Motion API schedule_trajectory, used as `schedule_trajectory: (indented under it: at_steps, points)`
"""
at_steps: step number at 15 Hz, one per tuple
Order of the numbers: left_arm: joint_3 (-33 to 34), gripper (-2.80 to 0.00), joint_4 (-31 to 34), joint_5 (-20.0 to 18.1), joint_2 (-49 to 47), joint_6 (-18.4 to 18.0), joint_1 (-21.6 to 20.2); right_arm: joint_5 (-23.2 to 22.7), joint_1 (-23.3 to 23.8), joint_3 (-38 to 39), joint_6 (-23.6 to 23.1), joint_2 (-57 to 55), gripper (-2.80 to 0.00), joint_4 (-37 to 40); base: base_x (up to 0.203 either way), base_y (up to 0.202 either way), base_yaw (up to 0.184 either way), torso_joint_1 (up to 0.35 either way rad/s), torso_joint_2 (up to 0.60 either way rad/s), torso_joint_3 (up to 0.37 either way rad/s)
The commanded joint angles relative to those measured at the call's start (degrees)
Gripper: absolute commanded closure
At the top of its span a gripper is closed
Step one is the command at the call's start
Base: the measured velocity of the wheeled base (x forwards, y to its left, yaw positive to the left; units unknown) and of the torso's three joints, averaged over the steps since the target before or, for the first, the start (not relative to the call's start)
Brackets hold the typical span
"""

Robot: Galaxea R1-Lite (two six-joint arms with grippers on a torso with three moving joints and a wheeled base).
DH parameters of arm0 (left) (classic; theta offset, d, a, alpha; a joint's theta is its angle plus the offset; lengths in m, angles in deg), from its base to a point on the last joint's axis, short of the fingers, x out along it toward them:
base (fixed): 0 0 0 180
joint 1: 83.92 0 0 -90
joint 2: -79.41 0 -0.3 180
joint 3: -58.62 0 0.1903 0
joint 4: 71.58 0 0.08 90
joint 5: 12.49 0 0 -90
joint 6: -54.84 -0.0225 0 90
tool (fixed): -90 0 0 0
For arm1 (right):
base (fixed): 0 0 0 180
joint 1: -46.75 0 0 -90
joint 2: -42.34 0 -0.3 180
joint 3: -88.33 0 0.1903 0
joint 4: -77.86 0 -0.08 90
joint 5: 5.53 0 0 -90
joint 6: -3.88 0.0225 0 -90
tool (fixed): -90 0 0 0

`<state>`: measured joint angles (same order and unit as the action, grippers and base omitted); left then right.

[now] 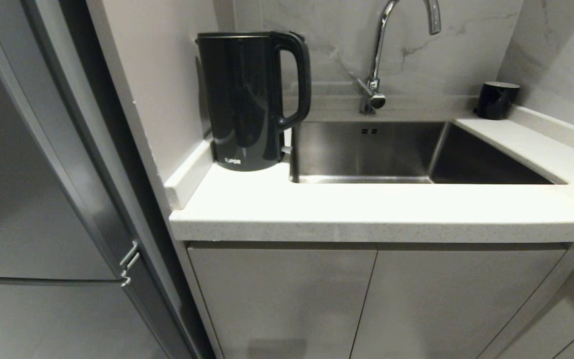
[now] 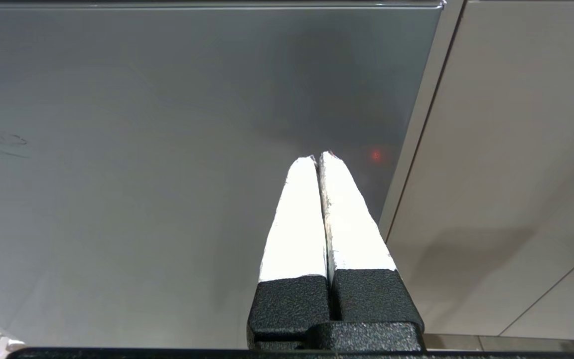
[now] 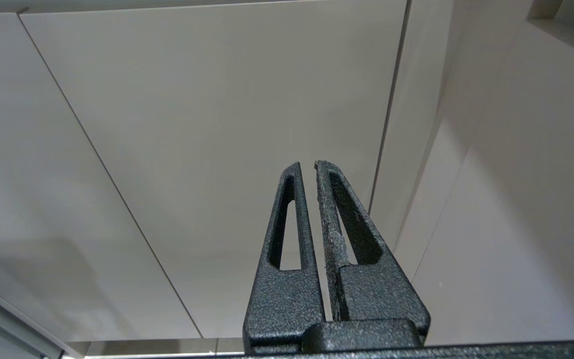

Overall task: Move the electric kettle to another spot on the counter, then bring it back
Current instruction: Grab the kettle

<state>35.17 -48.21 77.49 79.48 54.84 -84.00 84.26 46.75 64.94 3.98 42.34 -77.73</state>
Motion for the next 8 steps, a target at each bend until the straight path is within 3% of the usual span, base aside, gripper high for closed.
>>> schedule_trajectory:
  at_steps: [1,8]
  points:
    - [0.0,0.00,0.0,0.0,-0.1,0.0,0.0,0.0,0.0,0.0,0.0,-0.1,0.00,0.0,0.000,0.000,0.000,0.000,0.00,0.000]
    - [0.0,0.00,0.0,0.0,-0.1,0.0,0.0,0.0,0.0,0.0,0.0,-0.1,0.00,0.0,0.000,0.000,0.000,0.000,0.00,0.000]
